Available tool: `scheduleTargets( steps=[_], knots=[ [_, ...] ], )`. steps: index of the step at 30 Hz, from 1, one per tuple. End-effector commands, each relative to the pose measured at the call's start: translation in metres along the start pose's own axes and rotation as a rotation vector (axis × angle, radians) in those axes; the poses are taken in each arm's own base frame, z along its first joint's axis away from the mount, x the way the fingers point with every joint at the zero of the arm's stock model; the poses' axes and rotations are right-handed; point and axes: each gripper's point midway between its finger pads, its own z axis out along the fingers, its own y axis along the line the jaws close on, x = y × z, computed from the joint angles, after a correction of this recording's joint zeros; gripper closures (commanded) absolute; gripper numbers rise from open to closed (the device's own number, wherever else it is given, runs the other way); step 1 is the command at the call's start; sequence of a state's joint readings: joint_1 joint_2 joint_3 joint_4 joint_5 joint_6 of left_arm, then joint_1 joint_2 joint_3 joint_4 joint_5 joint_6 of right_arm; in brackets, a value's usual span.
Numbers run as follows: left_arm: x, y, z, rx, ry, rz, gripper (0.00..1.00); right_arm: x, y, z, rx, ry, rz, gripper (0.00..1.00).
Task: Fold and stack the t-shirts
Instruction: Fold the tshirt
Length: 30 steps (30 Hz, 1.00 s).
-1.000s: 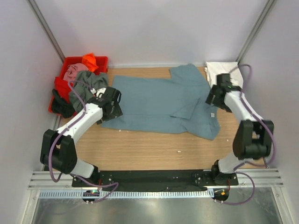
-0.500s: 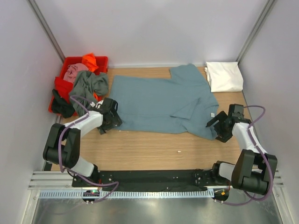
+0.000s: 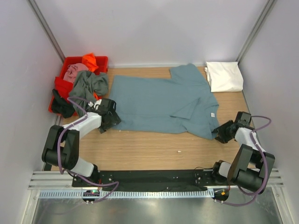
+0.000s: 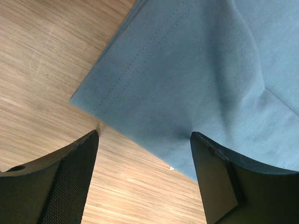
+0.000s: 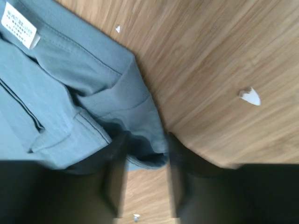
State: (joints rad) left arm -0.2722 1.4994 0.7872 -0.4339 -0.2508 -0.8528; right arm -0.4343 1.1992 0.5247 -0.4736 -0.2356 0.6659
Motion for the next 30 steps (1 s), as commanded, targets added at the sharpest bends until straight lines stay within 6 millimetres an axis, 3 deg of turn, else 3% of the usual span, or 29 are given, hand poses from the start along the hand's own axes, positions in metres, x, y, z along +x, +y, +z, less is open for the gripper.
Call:
scheduleTargets(
  steps=[1,3,6,9,12,19,20,21,24,28,30],
  knots=[
    [0.003,0.003,0.010,-0.002,-0.001,-0.029,0.22,0.000,0.006,0.010,-0.058,0.003,-0.014,0.64],
    [0.005,0.005,0.013,-0.009,-0.001,-0.025,0.23,-0.005,0.010,0.012,-0.085,-0.017,-0.027,0.83],
    [0.006,0.007,0.017,-0.022,0.003,-0.018,0.26,-0.021,0.012,0.011,-0.105,-0.057,-0.013,0.99],
    [0.006,0.009,0.019,-0.036,0.002,-0.010,0.28,-0.058,0.015,-0.005,-0.094,-0.140,0.002,0.99],
    [0.007,0.013,0.019,-0.050,0.003,-0.004,0.30,-0.091,0.001,-0.025,-0.004,-0.234,0.022,0.99],
    [0.011,0.018,0.013,-0.053,0.010,-0.014,0.31,-0.098,-0.016,-0.024,0.076,-0.288,0.063,0.99],
    [0.010,0.018,0.011,-0.049,0.006,-0.014,0.31,-0.098,-0.016,-0.023,0.077,-0.283,0.065,0.93],
    [0.011,0.018,0.010,-0.047,0.011,-0.015,0.31,-0.100,-0.013,-0.024,0.069,-0.285,0.064,0.69],
    [0.013,0.016,0.002,-0.029,0.026,-0.018,0.31,-0.102,-0.011,-0.027,0.070,-0.282,0.064,0.25],
    [0.005,0.012,-0.024,-0.006,-0.045,-0.001,0.31,-0.116,-0.002,-0.051,0.053,-0.383,0.068,0.17],
    [-0.005,0.009,-0.041,0.008,-0.097,0.003,0.30,-0.126,0.012,-0.076,0.007,-0.472,0.053,0.15]
  ],
)
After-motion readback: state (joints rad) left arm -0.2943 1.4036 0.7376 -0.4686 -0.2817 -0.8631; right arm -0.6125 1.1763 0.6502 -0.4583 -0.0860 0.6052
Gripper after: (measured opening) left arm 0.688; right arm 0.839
